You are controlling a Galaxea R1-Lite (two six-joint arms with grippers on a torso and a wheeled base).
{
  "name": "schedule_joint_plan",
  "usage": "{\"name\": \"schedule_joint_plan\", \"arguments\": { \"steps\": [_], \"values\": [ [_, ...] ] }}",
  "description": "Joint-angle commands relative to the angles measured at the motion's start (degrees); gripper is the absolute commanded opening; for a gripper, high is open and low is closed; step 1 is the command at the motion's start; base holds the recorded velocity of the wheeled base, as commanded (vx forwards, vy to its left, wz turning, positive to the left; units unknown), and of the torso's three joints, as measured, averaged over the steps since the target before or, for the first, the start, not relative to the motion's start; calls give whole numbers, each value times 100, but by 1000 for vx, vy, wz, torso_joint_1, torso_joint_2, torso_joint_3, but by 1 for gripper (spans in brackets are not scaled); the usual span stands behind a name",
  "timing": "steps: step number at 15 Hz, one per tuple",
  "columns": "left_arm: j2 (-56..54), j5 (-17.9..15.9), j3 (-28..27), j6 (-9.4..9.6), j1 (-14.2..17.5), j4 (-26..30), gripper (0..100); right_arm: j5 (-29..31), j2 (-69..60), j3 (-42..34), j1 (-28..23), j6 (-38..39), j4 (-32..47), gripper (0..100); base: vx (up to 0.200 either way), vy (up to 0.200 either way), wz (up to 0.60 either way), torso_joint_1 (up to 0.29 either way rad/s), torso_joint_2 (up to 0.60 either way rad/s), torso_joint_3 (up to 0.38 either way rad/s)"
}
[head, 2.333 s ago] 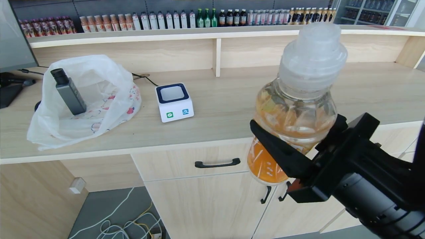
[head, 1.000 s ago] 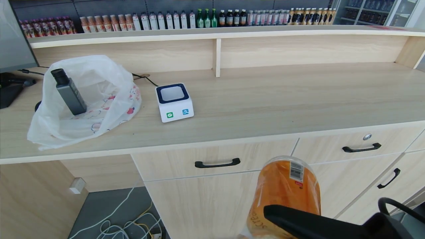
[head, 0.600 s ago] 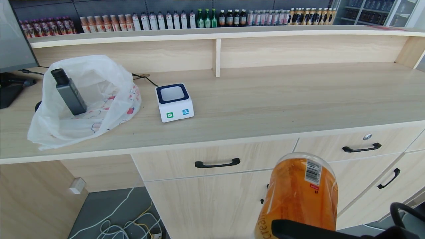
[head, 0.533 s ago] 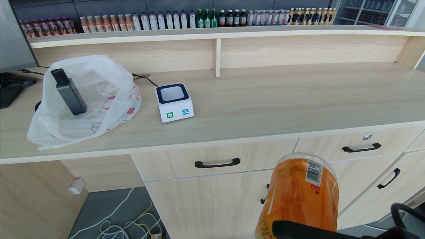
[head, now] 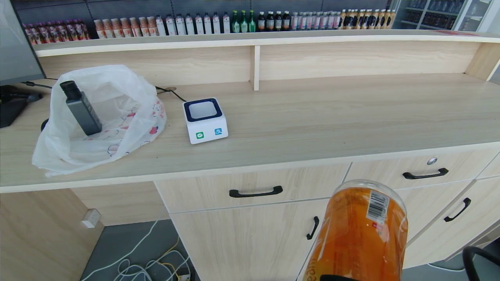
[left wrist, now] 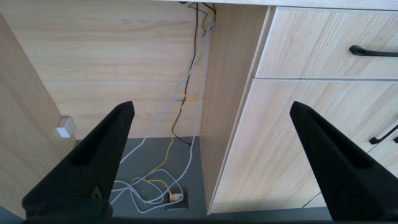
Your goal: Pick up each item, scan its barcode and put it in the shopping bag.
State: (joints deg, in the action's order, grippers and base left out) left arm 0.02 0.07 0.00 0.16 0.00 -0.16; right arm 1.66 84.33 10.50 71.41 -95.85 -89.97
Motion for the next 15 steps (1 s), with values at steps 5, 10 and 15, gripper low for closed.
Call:
{"name": "schedule_joint_plan", "arguments": {
  "steps": [5,10,15],
  "values": [
    [-2,1,0,2,0,-2,100,-157,4,40,162,-206,-3,0,0,0,0,0,0,0],
    [-2,1,0,2,0,-2,100,-421,4,154,303,-610,-3,0,0,0,0,0,0,0],
    [-2,1,0,2,0,-2,100,-632,4,348,382,-645,-3,0,0,0,0,0,0,0]
  ]
}}
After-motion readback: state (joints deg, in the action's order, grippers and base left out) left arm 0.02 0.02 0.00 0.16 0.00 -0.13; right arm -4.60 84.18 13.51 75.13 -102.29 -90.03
